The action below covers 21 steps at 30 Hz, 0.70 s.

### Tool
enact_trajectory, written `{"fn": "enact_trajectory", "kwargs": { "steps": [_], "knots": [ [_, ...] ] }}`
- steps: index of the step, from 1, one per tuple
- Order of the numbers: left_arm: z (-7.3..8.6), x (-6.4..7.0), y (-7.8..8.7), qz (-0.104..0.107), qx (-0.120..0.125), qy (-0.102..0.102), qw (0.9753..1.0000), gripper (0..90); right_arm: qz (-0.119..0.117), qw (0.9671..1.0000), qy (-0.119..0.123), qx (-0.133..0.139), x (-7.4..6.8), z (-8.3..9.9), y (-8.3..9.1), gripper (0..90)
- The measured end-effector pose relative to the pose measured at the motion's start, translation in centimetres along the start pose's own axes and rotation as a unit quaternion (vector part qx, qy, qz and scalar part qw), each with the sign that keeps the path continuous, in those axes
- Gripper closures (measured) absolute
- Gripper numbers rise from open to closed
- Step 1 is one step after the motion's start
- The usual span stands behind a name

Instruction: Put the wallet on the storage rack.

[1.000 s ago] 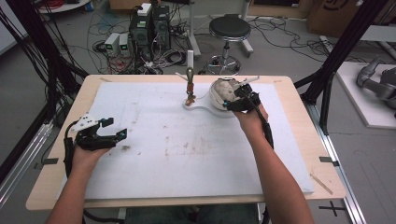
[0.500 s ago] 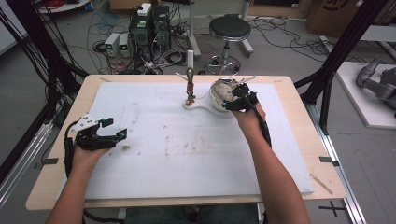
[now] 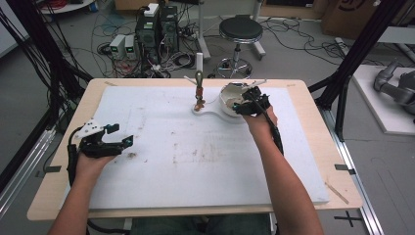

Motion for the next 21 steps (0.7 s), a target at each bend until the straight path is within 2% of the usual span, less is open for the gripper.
{"fn": "enact_trajectory", "kwargs": {
  "steps": [3, 7, 11, 14, 21],
  "knots": [
    [0.0, 0.1, 0.0, 0.001, 0.001, 0.001, 1.0, 20.5, 0.006, 1.0, 0.005, 0.006, -0.1, -0.2, 0.5, 29.2],
    [0.0, 0.2, 0.0, 0.003, 0.0, 0.0, 1.0, 20.5, 0.0, 0.9999, 0.002, 0.01, -0.2, -0.2, 1.4, 25.6],
    [-0.1, 0.3, 0.0, 0.005, 0.001, -0.002, 1.0, 20.5, -0.003, 0.9995, 0.0, 0.03, -0.5, 0.0, 2.7, 25.3],
    [-0.1, 0.4, -0.1, 0.006, 0.001, -0.004, 1.0, 20.5, -0.008, 0.9994, -0.002, 0.033, -0.7, 0.6, 3.6, 24.6],
    [-0.2, 0.6, -0.1, 0.009, 0.002, -0.006, 0.9999, 20.5, -0.014, 0.9982, -0.009, 0.058, -1.0, 2.5, 5.3, 24.5]
  ]
}}
Point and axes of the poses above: each handheld gripper's, and its own axes: y roughly backward along the jaws, z roughly out of its underside, x roughly to its right, the point moved 6 cm from there along -y, roughly forward along the jaws, and after that the axes turned 13 degrees about y, right-handed, at the moved point
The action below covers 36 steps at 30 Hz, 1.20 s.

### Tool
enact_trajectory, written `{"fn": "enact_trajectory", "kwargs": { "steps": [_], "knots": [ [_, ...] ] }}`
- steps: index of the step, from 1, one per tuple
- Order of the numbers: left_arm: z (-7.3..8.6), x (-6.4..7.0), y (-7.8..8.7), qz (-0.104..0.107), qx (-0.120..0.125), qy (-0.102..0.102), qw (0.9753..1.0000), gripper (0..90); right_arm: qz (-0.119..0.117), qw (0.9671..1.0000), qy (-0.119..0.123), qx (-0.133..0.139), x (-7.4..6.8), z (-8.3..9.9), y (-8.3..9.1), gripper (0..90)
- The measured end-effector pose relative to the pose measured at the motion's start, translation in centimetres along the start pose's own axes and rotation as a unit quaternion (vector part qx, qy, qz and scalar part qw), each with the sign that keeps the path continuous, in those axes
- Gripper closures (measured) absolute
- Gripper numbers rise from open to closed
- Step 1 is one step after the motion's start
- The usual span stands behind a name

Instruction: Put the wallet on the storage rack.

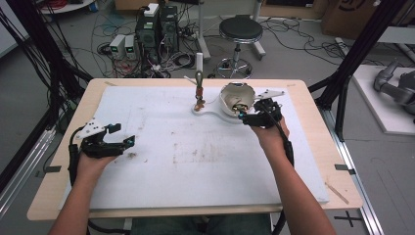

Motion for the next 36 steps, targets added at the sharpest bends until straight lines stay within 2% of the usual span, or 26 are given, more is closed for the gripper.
{"fn": "enact_trajectory", "kwargs": {
  "steps": [1, 5, 10, 13, 19, 25, 27, 29, 31, 36],
  "knots": [
    [0.0, 0.0, 0.0, 0.0, 0.0, 0.0, 1.0, 20.5, -0.011, 0.9999, -0.009, 0.006, -0.1, 0.6, 0.4, 24.5],
    [0.1, 0.0, -0.1, -0.002, -0.003, 0.001, 1.0, 20.5, -0.025, 0.9993, -0.018, 0.019, -0.4, 1.7, 1.2, 23.7],
    [-0.1, 0.2, -0.1, 0.007, 0.004, -0.003, 1.0, 20.5, -0.029, 0.9987, -0.025, 0.034, -0.7, 2.6, 2.0, 22.7],
    [0.0, 0.3, -0.3, 0.007, -0.001, -0.003, 1.0, 20.5, -0.028, 0.998, -0.026, 0.05, -1.3, 3.4, 2.8, 22.2],
    [0.0, 0.6, -0.4, 0.014, 0.001, -0.005, 0.9999, 20.5, -0.036, 0.9967, -0.033, 0.065, -1.9, 4.3, 3.3, 22.0],
    [0.2, 0.5, -0.5, 0.014, -0.002, -0.002, 0.9999, 20.5, -0.043, 0.9945, -0.046, 0.084, -2.8, 6.3, 3.3, 21.5],
    [0.2, 0.6, -0.5, 0.016, -0.002, -0.002, 0.9999, 20.5, -0.046, 0.994, -0.051, 0.085, -3.0, 7.0, 3.2, 20.6],
    [0.2, 0.6, -0.6, 0.019, -0.001, 0.0, 0.9998, 20.5, -0.054, 0.9939, -0.047, 0.084, -3.4, 7.7, 3.0, 20.3],
    [0.2, 0.6, -0.6, 0.018, -0.003, -0.001, 0.9998, 20.5, -0.061, 0.9951, -0.045, 0.064, -3.8, 8.1, 2.8, 18.5],
    [0.1, 0.8, -0.6, 0.019, -0.002, -0.004, 0.9998, 20.5, -0.065, 0.9941, -0.038, 0.078, -4.3, 8.3, 2.8, 18.5]
  ]
}}
Point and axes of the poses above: each handheld gripper's, and its own axes: y roughly backward along the jaws, z roughly out of its underside, x roughly to its right, the point moved 6 cm from there along -y, roughly forward along the jaws, and after that the axes turned 13 degrees about y, right-handed, at the moved point
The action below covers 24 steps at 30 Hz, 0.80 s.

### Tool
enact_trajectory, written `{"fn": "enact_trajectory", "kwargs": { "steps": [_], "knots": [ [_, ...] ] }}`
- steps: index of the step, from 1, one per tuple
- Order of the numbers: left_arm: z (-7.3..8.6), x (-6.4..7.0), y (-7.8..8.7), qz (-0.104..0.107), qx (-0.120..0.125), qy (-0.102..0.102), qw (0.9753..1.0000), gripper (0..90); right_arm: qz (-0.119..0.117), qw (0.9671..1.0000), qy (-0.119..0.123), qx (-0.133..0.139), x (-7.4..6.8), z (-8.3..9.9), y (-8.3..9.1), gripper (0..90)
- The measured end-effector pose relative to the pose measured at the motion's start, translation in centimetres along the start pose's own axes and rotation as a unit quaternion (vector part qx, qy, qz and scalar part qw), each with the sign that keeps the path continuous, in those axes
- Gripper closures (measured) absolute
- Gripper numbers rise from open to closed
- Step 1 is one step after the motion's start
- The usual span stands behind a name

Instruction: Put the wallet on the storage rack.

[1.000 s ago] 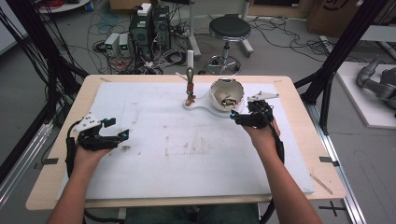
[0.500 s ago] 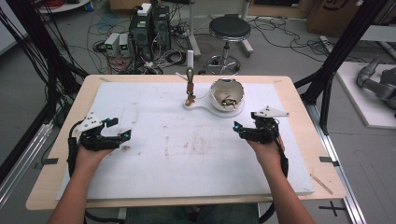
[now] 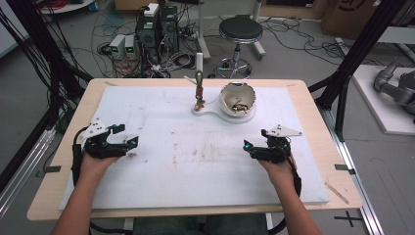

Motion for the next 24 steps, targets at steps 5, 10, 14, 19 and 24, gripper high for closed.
{"fn": "enact_trajectory", "kwargs": {
  "steps": [5, 10, 14, 19, 24],
  "knots": [
    [0.5, 0.1, -0.1, 0.0, -0.009, -0.002, 1.0, 20.5, 0.006, 1.0, 0.002, 0.004, 0.4, -0.1, 0.1, 18.5],
    [0.6, 0.1, -0.2, 0.0, -0.012, -0.004, 0.9999, 20.5, 0.009, 1.0, 0.001, -0.002, 0.7, 0.1, -0.2, 18.6],
    [0.7, 0.1, -0.4, 0.003, -0.014, -0.001, 0.9999, 20.5, 0.011, 0.9999, 0.001, -0.007, 0.8, 0.3, -0.2, 18.6],
    [0.7, -0.1, -0.4, 0.001, -0.016, -0.004, 0.9999, 20.5, 0.017, 0.9998, -0.006, -0.005, 1.2, 0.5, -0.1, 18.6],
    [0.7, -0.1, -0.3, -0.001, -0.015, -0.001, 0.9999, 20.5, 0.018, 0.9998, -0.008, -0.008, 1.4, 0.7, 0.0, 18.5]
  ]
}}
Point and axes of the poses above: each handheld gripper's, and its own axes: y roughly backward along the jaws, z roughly out of its underside, x roughly to its right, the point moved 6 cm from there along -y, roughly forward along the jaws, and after that the axes turned 13 degrees about y, right-handed, at the moved point
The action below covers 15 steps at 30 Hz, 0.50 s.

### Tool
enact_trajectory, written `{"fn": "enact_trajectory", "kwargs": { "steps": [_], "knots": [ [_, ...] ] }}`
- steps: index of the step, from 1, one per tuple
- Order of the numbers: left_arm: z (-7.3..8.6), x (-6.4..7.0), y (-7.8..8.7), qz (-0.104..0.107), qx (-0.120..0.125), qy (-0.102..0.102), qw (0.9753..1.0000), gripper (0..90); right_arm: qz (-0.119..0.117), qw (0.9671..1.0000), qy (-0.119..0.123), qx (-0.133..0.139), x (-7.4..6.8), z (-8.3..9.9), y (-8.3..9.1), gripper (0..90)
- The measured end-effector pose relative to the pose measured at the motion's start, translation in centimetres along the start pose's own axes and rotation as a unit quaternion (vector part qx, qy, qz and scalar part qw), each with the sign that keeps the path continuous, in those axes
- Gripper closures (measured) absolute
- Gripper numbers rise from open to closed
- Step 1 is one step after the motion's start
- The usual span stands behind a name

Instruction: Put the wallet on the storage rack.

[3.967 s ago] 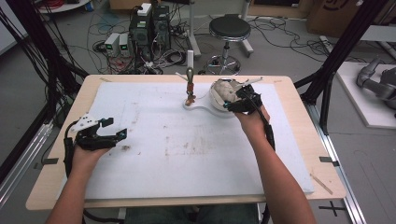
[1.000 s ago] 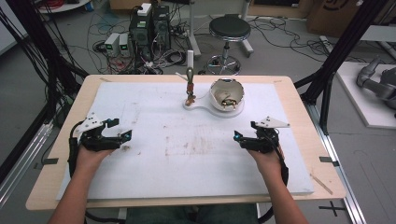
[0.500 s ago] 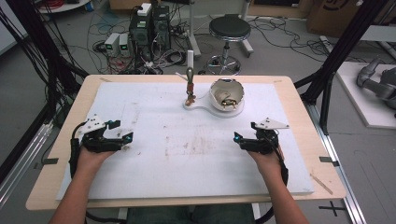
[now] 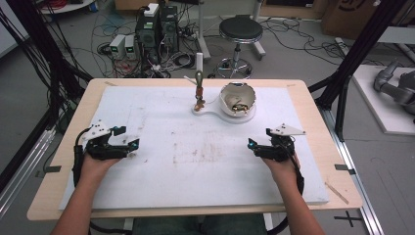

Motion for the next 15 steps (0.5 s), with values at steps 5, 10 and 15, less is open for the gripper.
{"fn": "enact_trajectory", "kwargs": {
  "steps": [5, 10, 15],
  "knots": [
    [0.0, 0.04, -0.03, 0.0, 0.0, 0.0, 1.0, 20.5, 0.0, 1.0, 0.0, 0.0, -0.07, -0.02, 0.05, 18.5],
    [0.05, -0.05, 0.01, -0.001, -0.002, 0.0, 1.0, 20.5, 0.002, 1.0, 0.002, 0.0, -0.08, -0.01, 0.05, 18.6],
    [0.11, -0.1, -0.02, -0.001, -0.004, 0.001, 1.0, 20.5, 0.007, 1.0, 0.006, 0.003, -0.15, -0.09, 0.29, 18.5]
  ]
}}
Point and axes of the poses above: each handheld gripper's, and its own axes: y roughly backward along the jaws, z roughly out of its underside, x roughly to its right, the point moved 6 cm from there along -y, roughly forward along the jaws, and after that the axes turned 13 degrees about y, right-handed, at the moved point
